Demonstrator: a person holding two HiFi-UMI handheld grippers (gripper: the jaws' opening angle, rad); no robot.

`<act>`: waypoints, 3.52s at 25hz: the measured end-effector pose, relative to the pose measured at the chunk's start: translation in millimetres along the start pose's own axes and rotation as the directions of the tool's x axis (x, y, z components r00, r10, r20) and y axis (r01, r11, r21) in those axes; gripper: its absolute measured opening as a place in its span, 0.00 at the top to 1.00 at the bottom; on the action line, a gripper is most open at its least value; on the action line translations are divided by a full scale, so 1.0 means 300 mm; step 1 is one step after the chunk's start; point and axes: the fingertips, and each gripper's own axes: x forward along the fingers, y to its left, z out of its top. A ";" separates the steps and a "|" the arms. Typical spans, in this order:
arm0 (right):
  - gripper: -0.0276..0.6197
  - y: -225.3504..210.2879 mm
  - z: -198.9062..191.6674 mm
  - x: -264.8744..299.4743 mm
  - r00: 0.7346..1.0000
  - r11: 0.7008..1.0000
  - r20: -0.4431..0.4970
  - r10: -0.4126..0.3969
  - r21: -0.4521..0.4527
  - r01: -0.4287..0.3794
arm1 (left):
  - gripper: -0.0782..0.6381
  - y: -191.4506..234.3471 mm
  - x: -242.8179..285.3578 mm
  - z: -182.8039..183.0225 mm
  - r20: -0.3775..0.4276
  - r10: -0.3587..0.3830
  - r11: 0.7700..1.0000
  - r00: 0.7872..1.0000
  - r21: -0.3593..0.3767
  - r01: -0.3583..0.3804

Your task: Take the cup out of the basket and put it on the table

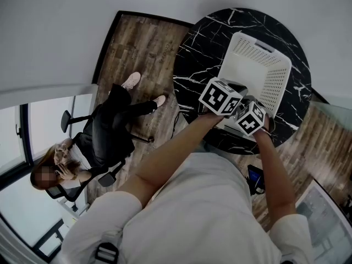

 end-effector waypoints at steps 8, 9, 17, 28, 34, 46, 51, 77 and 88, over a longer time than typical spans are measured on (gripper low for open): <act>0.92 -0.027 0.023 -0.067 0.999 0.999 0.030 -0.025 0.020 0.025 | 0.88 -0.014 -0.025 0.017 0.014 -0.001 1.000 1.000 0.010 0.001; 0.92 -0.031 0.026 -0.078 0.999 0.999 0.034 -0.030 0.021 0.030 | 0.88 -0.019 -0.029 0.021 0.017 -0.002 1.000 1.000 0.012 0.002; 0.92 -0.042 0.050 -0.179 0.996 0.998 0.068 -0.052 0.034 0.050 | 0.88 -0.046 -0.079 0.053 0.049 -0.009 1.000 0.999 0.014 0.008; 0.92 -0.045 0.087 -0.312 0.990 0.996 0.112 -0.085 0.022 0.083 | 0.88 -0.083 -0.149 0.098 0.090 -0.008 0.999 0.996 0.038 0.005; 0.92 -0.050 0.109 -0.386 0.987 0.996 0.129 -0.094 0.007 0.094 | 0.88 -0.115 -0.182 0.122 0.109 -0.014 0.998 0.994 0.058 0.008; 0.92 -0.041 0.140 -0.547 0.974 0.988 0.174 -0.147 -0.011 0.151 | 0.88 -0.172 -0.227 0.156 0.149 -0.027 0.997 0.988 0.078 0.015; 0.92 -0.039 0.134 -0.583 0.970 0.986 0.180 -0.161 -0.008 0.166 | 0.88 -0.203 -0.217 0.163 0.144 -0.040 0.995 0.989 0.097 0.026; 0.92 -0.047 -0.132 -0.792 0.937 0.938 0.134 -0.323 0.180 0.298 | 0.88 -0.509 -0.035 0.155 0.031 -0.208 0.951 0.978 0.239 0.194; 0.92 -0.002 -0.353 -0.865 0.917 0.881 0.066 -0.393 0.313 0.355 | 0.88 -0.735 0.114 0.089 -0.085 -0.307 0.895 0.948 0.312 0.318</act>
